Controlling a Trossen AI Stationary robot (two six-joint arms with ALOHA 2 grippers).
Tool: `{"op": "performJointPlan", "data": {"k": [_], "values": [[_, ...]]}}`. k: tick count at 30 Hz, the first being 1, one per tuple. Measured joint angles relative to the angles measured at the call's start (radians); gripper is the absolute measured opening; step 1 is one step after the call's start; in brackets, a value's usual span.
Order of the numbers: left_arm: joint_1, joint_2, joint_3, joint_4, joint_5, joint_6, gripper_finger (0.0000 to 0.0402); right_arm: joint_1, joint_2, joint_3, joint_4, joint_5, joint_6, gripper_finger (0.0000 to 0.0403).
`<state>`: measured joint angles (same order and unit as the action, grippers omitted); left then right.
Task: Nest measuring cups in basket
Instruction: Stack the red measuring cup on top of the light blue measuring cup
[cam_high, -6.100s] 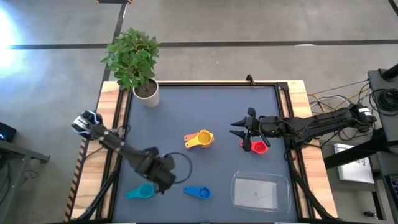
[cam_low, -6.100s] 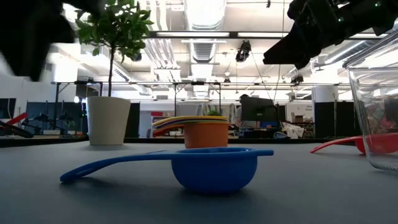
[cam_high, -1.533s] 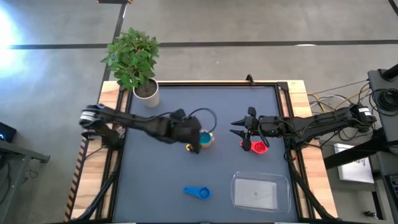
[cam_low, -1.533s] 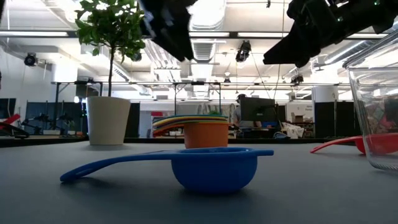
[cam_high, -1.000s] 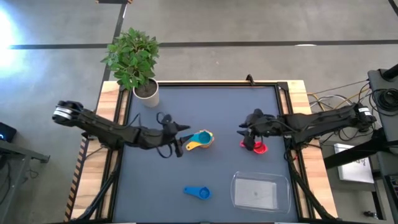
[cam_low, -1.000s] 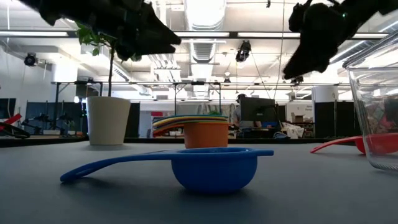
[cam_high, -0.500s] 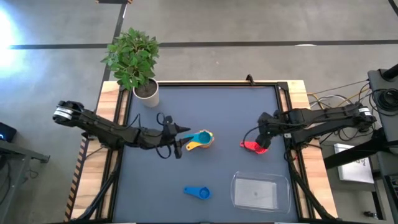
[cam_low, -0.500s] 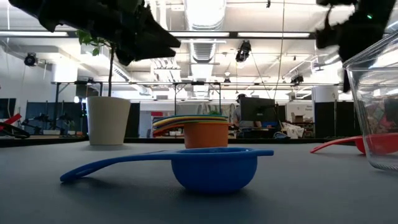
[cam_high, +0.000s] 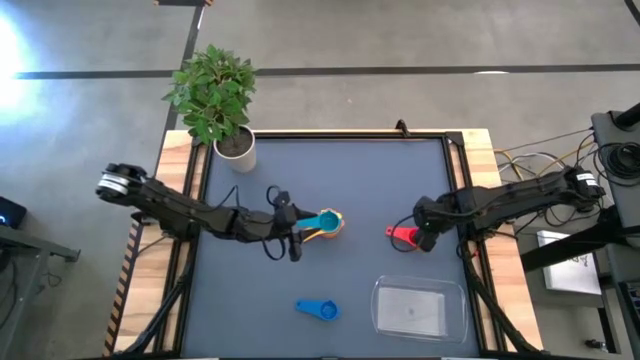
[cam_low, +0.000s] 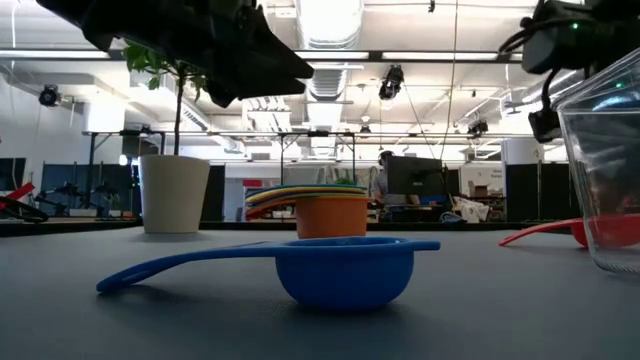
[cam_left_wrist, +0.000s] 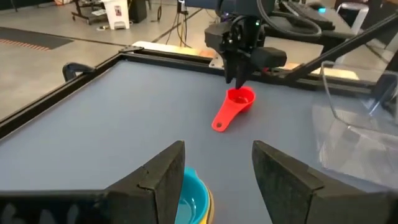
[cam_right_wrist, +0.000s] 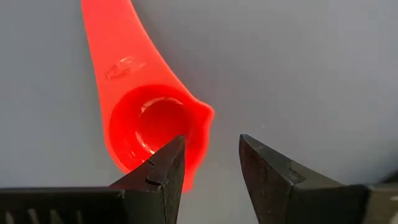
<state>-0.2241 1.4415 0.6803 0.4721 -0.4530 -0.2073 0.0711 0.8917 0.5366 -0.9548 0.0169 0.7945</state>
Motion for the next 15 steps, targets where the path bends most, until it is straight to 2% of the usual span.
{"op": "performJointPlan", "data": {"k": [10, 12, 15], "values": [[-0.002, 0.025, 0.020, -0.010, 0.000, -0.013, 0.0171, 0.000, 0.000, -0.071, 0.103, -0.017, 0.024, 0.0135], [-0.004, 0.024, 0.021, -0.009, 0.000, -0.015, 0.0171, 0.000, 0.000, -0.071, 0.103, -0.017, 0.020, 0.0121], [-0.004, 0.024, 0.021, -0.010, 0.001, -0.019, 0.0171, 0.000, 0.000, -0.071, 0.104, -0.017, 0.020, 0.0077]]}}
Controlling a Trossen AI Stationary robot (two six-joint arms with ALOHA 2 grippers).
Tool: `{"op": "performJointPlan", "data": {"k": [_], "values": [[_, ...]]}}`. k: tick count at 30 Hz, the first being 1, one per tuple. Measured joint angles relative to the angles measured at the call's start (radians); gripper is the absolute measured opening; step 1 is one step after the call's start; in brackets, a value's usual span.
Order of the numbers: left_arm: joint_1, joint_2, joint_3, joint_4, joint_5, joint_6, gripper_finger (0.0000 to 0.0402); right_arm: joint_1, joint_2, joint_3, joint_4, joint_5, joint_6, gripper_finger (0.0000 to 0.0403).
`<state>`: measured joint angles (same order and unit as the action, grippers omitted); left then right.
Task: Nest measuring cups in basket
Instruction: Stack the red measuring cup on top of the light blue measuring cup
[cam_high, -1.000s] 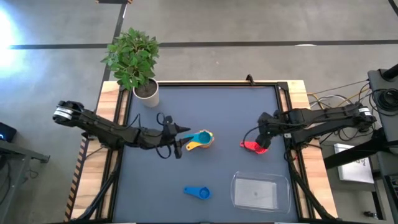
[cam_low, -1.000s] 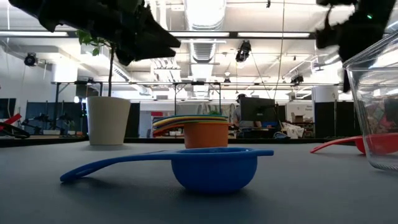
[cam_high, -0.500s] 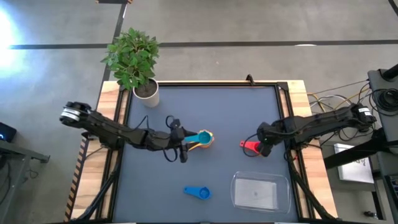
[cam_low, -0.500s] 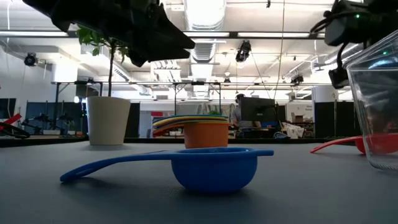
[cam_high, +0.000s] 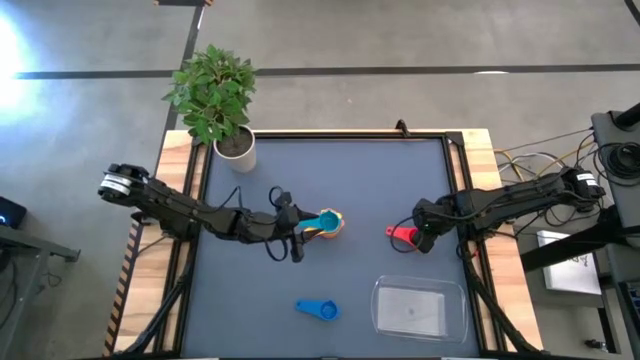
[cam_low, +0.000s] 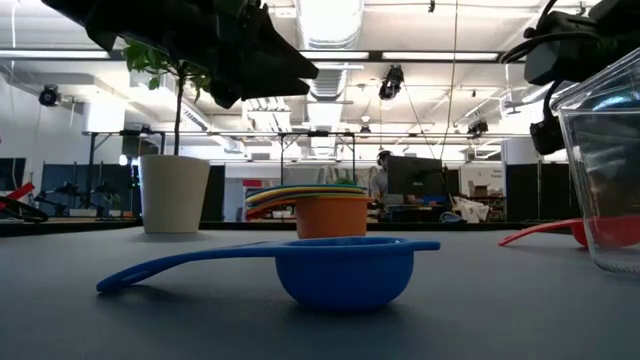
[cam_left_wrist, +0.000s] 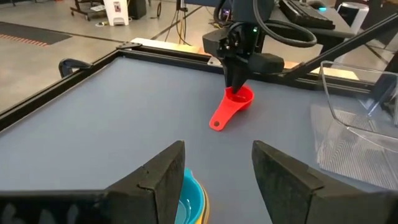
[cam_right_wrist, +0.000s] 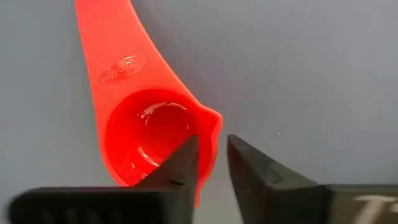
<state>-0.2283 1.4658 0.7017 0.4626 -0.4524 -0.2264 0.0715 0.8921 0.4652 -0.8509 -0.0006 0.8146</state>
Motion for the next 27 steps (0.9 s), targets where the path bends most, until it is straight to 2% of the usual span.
{"op": "performJointPlan", "data": {"k": [3, 6, 9, 14, 19, 23, 27], "values": [[0.000, -0.002, -0.001, -0.002, 0.000, 0.007, 0.0171, 0.000, 0.000, 0.000, 0.005, 0.000, -0.004, 0.0023], [-0.002, -0.003, -0.003, -0.043, 0.000, -0.003, 0.0171, 0.000, 0.000, 0.010, 0.005, 0.000, -0.004, 0.0012], [-0.010, -0.003, -0.003, -0.065, 0.000, -0.016, 0.0171, 0.000, 0.000, 0.044, 0.012, 0.004, -0.020, 0.0010], [-0.030, -0.005, -0.012, -0.073, -0.006, -0.029, 0.0171, 0.000, 0.000, 0.160, 0.043, 0.072, -0.105, 0.0009], [-0.052, -0.006, -0.041, -0.071, -0.034, -0.069, 0.0171, -0.013, 0.024, 0.279, 0.177, 0.129, -0.229, 0.0009], [-0.072, -0.014, -0.091, -0.025, -0.090, -0.109, 0.0171, -0.043, 0.105, 0.360, 0.250, 0.131, -0.331, 0.0008], [-0.093, -0.016, -0.140, 0.048, -0.130, -0.158, 0.0171, -0.079, 0.240, 0.455, 0.268, 0.113, -0.440, 0.0008]]}}
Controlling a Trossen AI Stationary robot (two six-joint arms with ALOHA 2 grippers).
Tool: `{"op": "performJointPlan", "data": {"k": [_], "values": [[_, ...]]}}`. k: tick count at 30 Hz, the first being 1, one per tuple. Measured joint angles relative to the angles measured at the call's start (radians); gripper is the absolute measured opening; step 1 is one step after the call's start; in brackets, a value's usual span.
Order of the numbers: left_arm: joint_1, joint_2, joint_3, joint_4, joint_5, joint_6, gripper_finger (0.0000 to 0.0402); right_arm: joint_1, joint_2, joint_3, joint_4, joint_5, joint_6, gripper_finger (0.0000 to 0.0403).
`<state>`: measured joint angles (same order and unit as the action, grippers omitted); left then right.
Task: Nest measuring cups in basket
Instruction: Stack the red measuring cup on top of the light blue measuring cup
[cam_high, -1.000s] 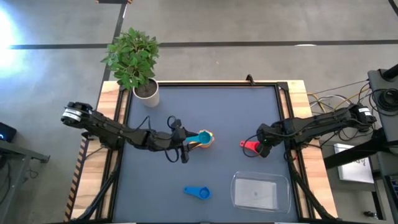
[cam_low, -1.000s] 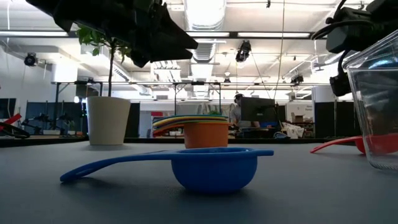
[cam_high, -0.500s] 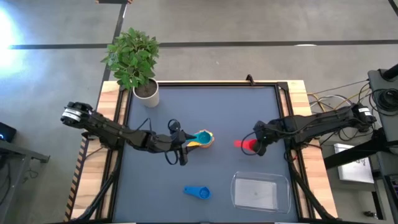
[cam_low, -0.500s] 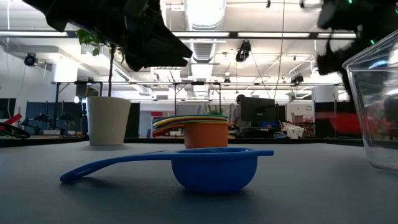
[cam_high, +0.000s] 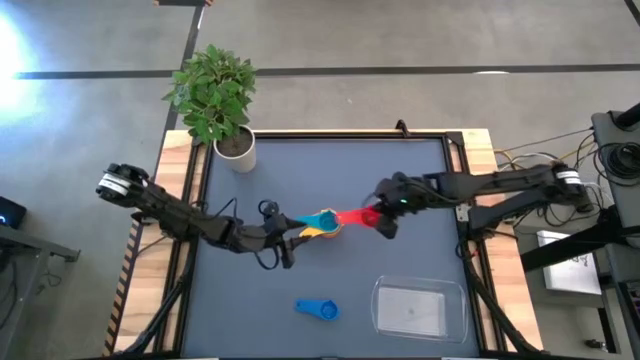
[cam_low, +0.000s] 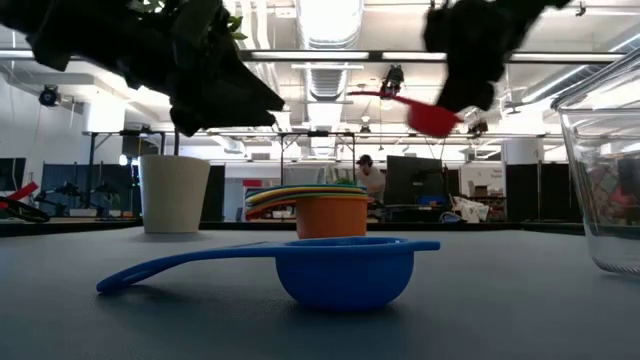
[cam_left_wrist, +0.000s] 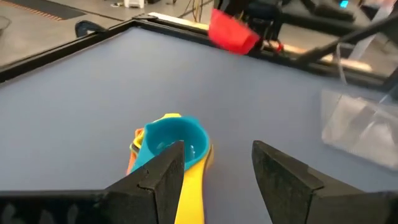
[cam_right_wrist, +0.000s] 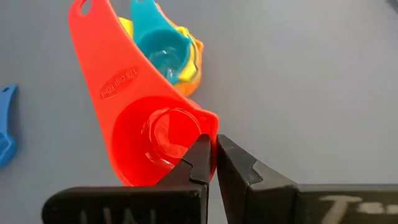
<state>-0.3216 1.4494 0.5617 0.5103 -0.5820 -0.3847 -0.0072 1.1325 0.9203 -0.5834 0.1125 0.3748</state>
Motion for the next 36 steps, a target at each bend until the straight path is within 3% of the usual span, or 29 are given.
{"op": "performJointPlan", "data": {"k": [5, 10, 17, 24, 29, 36], "values": [[-0.033, 0.007, -0.031, 0.127, -0.005, -0.049, 0.0171, -0.040, 0.208, 0.158, 0.027, -0.051, -0.120, 0.0008], [-0.104, 0.009, -0.033, 0.144, -0.025, -0.051, 0.0171, -0.069, 0.396, 0.327, 0.017, -0.120, -0.225, 0.0008], [-0.260, 0.008, -0.033, 0.144, -0.255, -0.052, 0.0171, -0.126, 0.565, 0.434, 0.013, -0.201, -0.293, 0.0008], [-0.368, 0.012, -0.033, 0.145, -0.374, -0.104, 0.0171, -0.184, 0.605, 0.427, 0.035, -0.273, -0.309, 0.0008], [-0.402, 0.037, -0.033, 0.145, -0.406, -0.164, 0.0171, -0.192, 0.596, 0.425, 0.033, -0.299, -0.321, 0.0012], [-0.404, 0.073, -0.033, 0.152, -0.414, -0.209, 0.0171, -0.189, 0.589, 0.423, 0.034, -0.373, -0.315, 0.0069]]}}
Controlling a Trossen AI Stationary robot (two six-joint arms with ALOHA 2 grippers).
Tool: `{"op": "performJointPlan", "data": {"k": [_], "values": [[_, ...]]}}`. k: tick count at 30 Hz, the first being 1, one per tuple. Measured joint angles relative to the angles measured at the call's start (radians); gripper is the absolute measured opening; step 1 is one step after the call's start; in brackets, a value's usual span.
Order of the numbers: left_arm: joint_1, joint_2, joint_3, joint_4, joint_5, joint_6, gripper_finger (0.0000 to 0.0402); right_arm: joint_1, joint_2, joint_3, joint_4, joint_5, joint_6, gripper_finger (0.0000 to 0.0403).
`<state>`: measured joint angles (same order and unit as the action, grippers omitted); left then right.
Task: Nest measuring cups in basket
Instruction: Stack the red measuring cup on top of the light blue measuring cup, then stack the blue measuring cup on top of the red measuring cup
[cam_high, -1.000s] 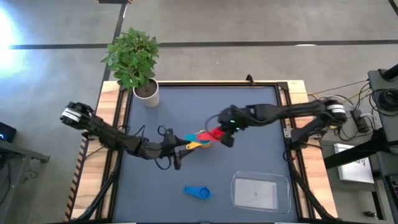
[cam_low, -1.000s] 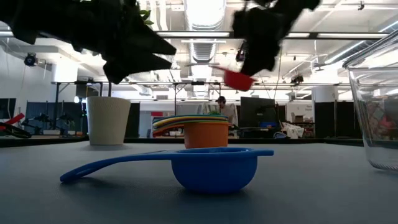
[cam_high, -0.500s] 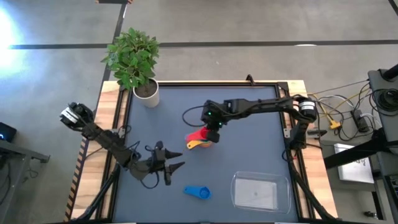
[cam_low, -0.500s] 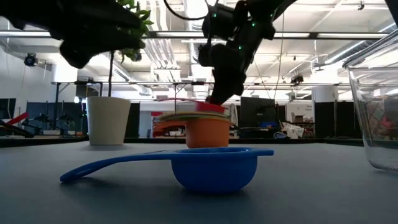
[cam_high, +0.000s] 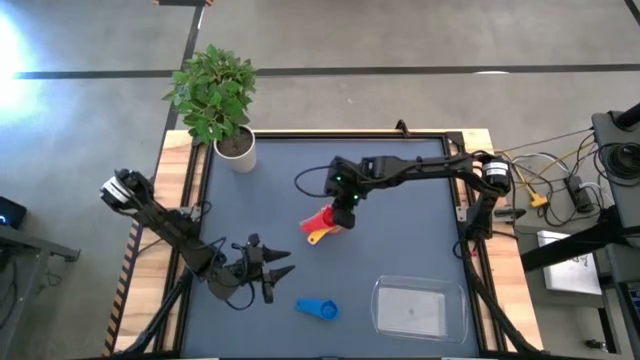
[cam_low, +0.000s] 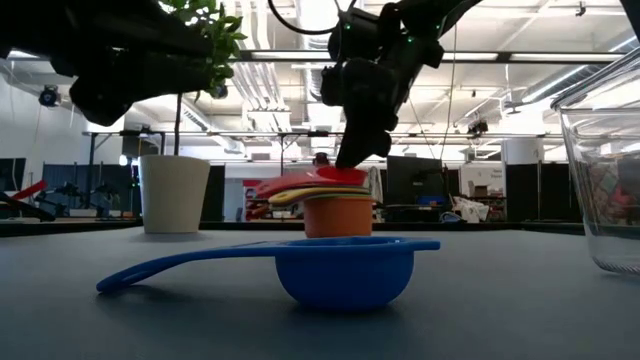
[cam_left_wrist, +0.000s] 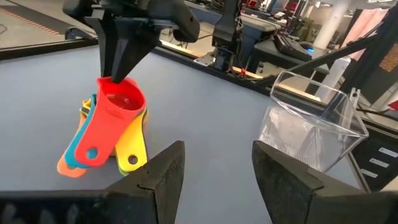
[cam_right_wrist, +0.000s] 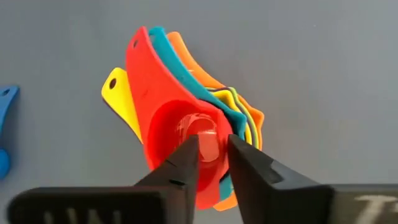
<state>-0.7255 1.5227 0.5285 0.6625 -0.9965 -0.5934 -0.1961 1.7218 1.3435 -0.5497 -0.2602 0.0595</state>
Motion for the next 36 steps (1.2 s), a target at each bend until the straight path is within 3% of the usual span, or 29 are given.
{"op": "performJointPlan", "data": {"k": [8, 15, 20, 24, 27, 31, 36], "values": [[0.001, 0.008, 0.000, 0.037, -0.015, -0.001, 0.0171, 0.005, -0.021, -0.003, -0.060, -0.001, -0.001, 0.0149], [0.001, 0.020, 0.030, 0.033, 0.018, 0.041, 0.0171, 0.067, -0.123, -0.049, -0.061, 0.060, 0.001, 0.0163], [0.001, 0.077, 0.105, 0.018, 0.132, 0.177, 0.0168, 0.219, -0.245, -0.150, 0.054, 0.068, 0.073, 0.0159], [0.001, 0.163, 0.213, -0.020, 0.173, 0.282, 0.0162, 0.397, -0.368, -0.288, 0.232, 0.193, 0.107, 0.0152], [0.002, 0.235, 0.324, -0.111, 0.180, 0.350, 0.0160, 0.517, -0.459, -0.394, 0.315, 0.289, 0.135, 0.0148], [0.006, 0.312, 0.502, -0.352, 0.177, 0.360, 0.0159, 0.646, -0.570, -0.520, 0.458, 0.407, 0.192, 0.0143], [0.021, 0.377, 0.717, -0.726, 0.210, 0.189, 0.0163, 0.728, -0.661, -0.630, 0.571, 0.499, 0.210, 0.0141]]}}
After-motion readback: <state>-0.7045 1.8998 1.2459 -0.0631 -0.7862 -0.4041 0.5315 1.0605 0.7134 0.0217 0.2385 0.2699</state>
